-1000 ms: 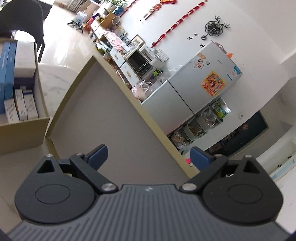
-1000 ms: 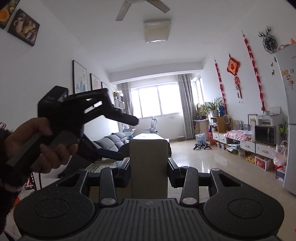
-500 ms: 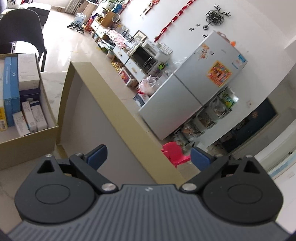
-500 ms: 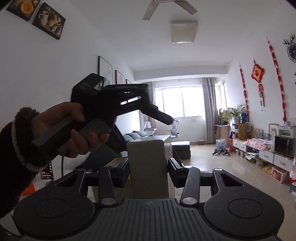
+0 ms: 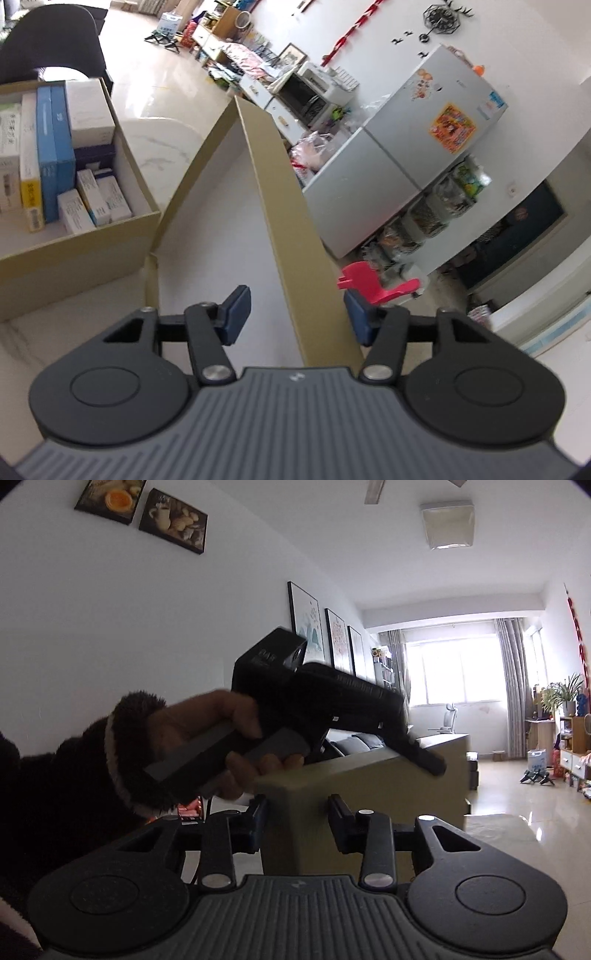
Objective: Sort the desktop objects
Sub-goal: 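Close the left gripper on the lid's other rim while the right gripper holds it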
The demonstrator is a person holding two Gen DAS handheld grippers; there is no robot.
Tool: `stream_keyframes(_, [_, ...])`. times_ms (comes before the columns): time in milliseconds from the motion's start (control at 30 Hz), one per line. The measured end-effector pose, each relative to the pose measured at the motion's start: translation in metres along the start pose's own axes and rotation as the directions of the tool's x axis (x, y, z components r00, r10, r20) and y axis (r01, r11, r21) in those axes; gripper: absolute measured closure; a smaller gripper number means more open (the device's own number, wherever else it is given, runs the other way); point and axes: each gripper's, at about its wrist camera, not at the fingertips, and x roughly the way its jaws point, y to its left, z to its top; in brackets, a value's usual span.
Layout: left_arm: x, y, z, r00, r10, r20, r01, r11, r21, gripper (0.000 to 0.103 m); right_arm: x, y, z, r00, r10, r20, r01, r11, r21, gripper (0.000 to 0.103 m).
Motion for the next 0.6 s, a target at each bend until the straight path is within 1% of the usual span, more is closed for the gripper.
stream_keyframes(67, [-0.004, 0.001, -0.002, 1.0, -0.007, 0.019, 0.007, 1.0, 0.008, 0.051, 0.004, -0.009, 0.001, 0.999, 0.039, 0.008, -0.039, 0.997, 0.059, 0.061])
stream_keyframes(133, [-0.01, -0.001, -0.003, 0.999, 0.0, 0.038, -0.001, 0.999, 0.035, 0.056, 0.007, -0.019, 0.001, 0.997, 0.079, 0.016, -0.08, 0.99, 0.114, 0.061])
stream_keyframes(200, [-0.017, -0.005, -0.004, 0.998, 0.022, 0.065, -0.026, 0.997, 0.071, 0.065, 0.009, -0.027, 0.0, 0.993, 0.113, 0.018, -0.115, 0.98, 0.162, 0.06])
stream_keyframes(267, [-0.028, -0.006, -0.005, 0.994, 0.05, 0.096, -0.06, 0.993, 0.102, 0.071, 0.008, -0.037, 0.0, 0.99, 0.134, 0.033, -0.138, 0.967, 0.216, 0.053])
stream_keyframes(333, [-0.035, -0.004, -0.008, 0.991, 0.074, 0.114, -0.087, 0.99, 0.11, 0.07, 0.006, -0.049, -0.003, 0.988, 0.142, 0.056, -0.153, 0.948, 0.278, 0.043])
stream_keyframes(467, [-0.045, 0.006, -0.013, 0.989, 0.062, 0.132, -0.076, 0.991, 0.106, 0.069, 0.011, -0.074, -0.009, 0.988, 0.136, 0.073, -0.154, 0.909, 0.388, 0.038])
stream_keyframes(600, [-0.056, 0.01, -0.019, 0.989, 0.044, 0.143, -0.062, 0.991, 0.12, 0.069, 0.017, -0.091, -0.017, 0.995, 0.091, 0.04, -0.099, 0.885, 0.454, 0.026])
